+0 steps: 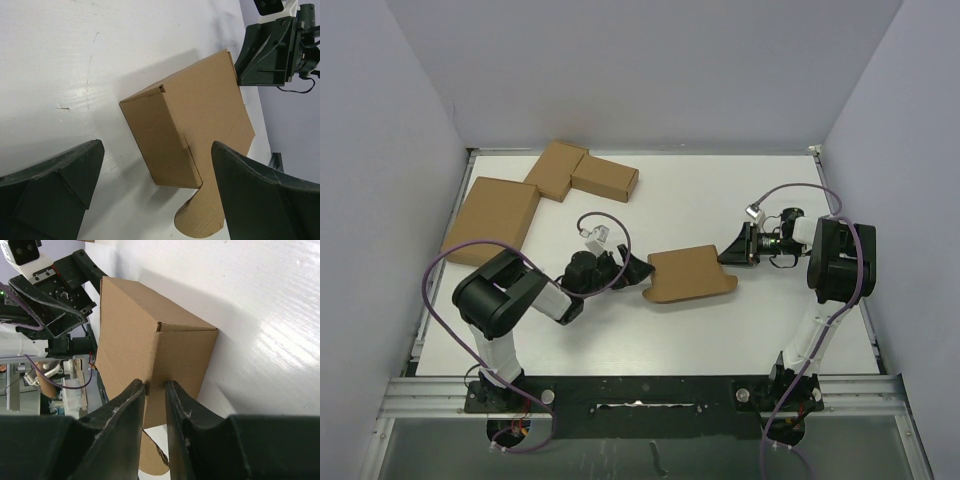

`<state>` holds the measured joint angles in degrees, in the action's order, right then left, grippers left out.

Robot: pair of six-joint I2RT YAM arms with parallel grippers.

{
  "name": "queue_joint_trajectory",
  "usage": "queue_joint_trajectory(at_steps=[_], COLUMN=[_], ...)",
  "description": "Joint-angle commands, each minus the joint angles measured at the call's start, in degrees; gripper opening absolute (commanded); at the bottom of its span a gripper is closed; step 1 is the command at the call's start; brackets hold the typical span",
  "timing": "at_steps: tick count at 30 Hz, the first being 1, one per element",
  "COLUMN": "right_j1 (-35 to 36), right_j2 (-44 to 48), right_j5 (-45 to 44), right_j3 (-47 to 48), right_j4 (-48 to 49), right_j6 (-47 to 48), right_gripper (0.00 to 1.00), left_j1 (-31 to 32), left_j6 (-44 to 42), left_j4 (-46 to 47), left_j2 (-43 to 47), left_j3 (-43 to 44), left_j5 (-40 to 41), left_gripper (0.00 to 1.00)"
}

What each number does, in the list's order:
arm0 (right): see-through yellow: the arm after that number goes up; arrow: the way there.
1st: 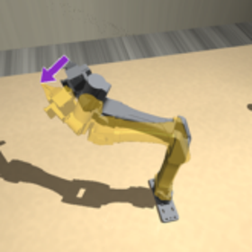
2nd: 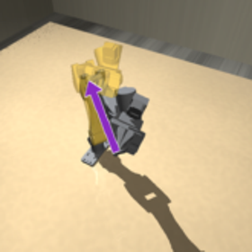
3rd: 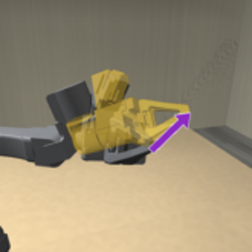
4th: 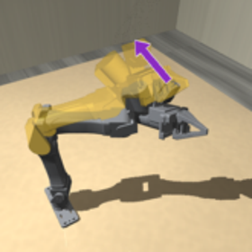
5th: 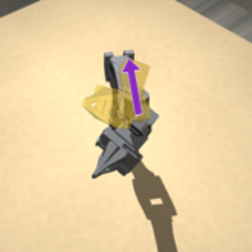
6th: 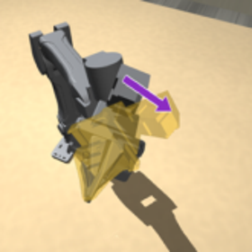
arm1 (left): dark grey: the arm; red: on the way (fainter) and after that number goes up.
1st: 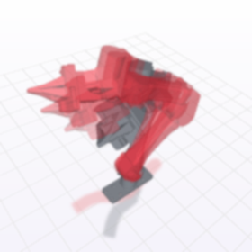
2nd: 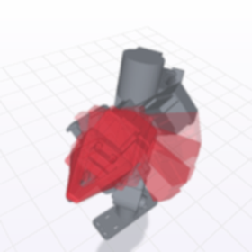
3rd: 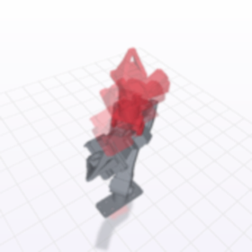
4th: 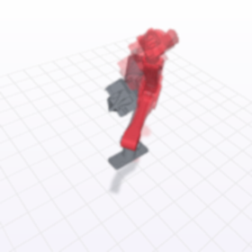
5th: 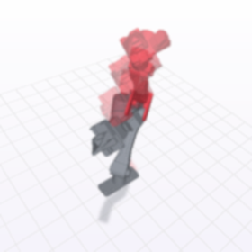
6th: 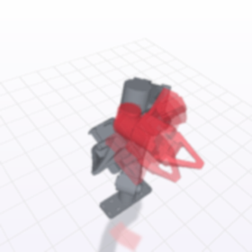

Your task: Fold the paper box

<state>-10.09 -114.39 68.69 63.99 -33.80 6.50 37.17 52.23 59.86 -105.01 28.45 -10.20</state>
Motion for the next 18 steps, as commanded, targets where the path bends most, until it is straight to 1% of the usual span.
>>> queue_joint_trajectory(at_steps=[1,7,12,13,16,18], right_j1=[-0.51,-1.21,-1.93,-2.01,-1.88,-1.84], right_j2=[-0.55,-1.26,-1.18,-1.23,-0.56,-0.17], right_j5=[-1.20,-1.95,-1.54,-0.90,1.29,1.26], right_j3=[1.10,0.97,1.07,1.32,1.66,1.50], right_j4=[0.40,0.25,-0.26,-0.70,-1.00,-0.86], right_j6=[0.17,-0.06,0.51,1.01,1.64,1.65], right_gripper=[0.22,0.19,0.19,0.20,0.30,0.33], left_j1=[0.97,2.87,3.37,3.42,3.44,3.44], left_j6=[1.12,2.81,3.92,3.93,3.88,3.89], left_j4=[-0.01,1.74,2.65,2.64,2.64,2.64], left_j2=[2.10,0.72,0.23,0.17,0.07,0.00], left_j3=[-0.01,0.59,0.12,0.12,0.21,0.28], left_j5=[1.83,3.06,4.81,4.83,4.83,4.77], left_gripper=[0.91,0.91,0.91,0.91,0.91,0.91])
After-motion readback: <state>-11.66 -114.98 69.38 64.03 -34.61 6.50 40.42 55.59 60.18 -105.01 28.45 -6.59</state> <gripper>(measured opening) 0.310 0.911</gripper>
